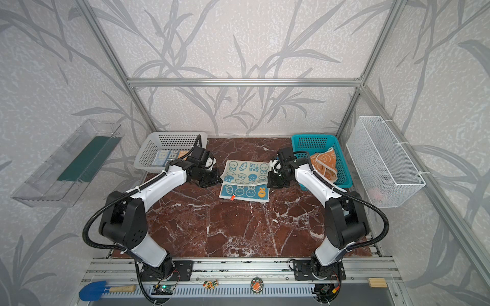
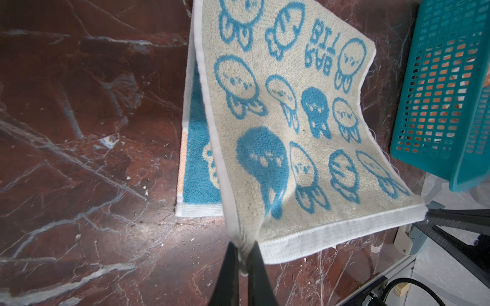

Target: Fold and stack the towels

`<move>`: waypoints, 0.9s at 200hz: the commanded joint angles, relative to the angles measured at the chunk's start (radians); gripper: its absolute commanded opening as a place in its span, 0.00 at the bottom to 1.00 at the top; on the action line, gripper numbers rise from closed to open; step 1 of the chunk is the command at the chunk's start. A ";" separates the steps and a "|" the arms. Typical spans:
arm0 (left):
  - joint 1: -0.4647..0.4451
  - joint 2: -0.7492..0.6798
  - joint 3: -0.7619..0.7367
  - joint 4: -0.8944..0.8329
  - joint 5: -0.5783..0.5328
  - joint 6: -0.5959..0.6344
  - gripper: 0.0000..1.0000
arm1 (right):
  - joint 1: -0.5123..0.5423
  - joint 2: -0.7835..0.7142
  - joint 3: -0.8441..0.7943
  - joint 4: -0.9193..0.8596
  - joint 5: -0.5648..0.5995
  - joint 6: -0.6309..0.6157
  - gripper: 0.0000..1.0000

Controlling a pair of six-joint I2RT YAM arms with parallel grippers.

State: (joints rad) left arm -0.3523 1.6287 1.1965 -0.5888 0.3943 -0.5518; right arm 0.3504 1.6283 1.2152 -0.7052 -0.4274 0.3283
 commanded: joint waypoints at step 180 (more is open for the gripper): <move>-0.007 0.081 -0.208 0.120 0.015 -0.031 0.21 | 0.001 0.114 -0.227 0.167 -0.057 0.017 0.17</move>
State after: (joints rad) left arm -0.3576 1.7145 0.9859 -0.4572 0.4301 -0.5728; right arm 0.3527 1.7538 0.9939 -0.5198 -0.4847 0.3454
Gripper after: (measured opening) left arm 0.182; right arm 0.110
